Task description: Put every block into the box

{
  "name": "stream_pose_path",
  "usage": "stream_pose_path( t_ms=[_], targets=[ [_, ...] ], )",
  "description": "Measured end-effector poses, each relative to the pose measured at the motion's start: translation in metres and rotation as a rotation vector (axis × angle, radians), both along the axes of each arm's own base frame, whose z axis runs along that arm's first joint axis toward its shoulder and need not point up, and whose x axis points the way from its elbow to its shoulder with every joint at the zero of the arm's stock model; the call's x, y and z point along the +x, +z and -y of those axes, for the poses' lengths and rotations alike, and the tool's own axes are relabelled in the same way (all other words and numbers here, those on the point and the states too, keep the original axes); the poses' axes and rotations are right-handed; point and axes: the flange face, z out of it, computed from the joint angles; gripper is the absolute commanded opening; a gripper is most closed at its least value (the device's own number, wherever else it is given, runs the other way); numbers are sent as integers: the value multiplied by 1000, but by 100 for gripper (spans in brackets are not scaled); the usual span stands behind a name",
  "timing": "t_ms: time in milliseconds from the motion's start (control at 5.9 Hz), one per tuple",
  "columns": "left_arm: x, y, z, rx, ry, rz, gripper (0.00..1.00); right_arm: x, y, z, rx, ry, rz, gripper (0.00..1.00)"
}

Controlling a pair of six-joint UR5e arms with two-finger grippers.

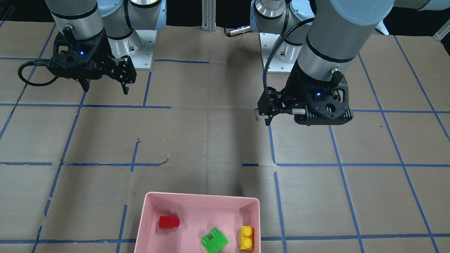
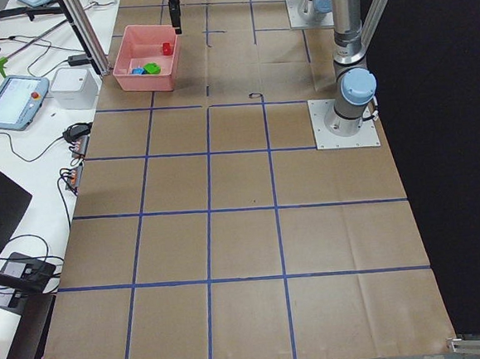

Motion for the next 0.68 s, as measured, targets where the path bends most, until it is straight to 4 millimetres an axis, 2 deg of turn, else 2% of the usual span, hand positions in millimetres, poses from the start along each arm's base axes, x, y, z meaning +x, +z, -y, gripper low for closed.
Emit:
stream_pose_path(
  t_ms=[169,339,508,678],
  targets=[
    [28,2,-32,3,-40,-3,100,0,12,4,-24,1,-3,100],
    [41,-5,-58,10,-60,0,100,0,20,7,-38,2,-4,100],
    [43,-11,-75,16,-68,5,100,0,22,8,-41,3,-5,100],
    [42,-13,-82,19,-74,7,100,-1,22,8,-40,3,-4,100]
  ],
)
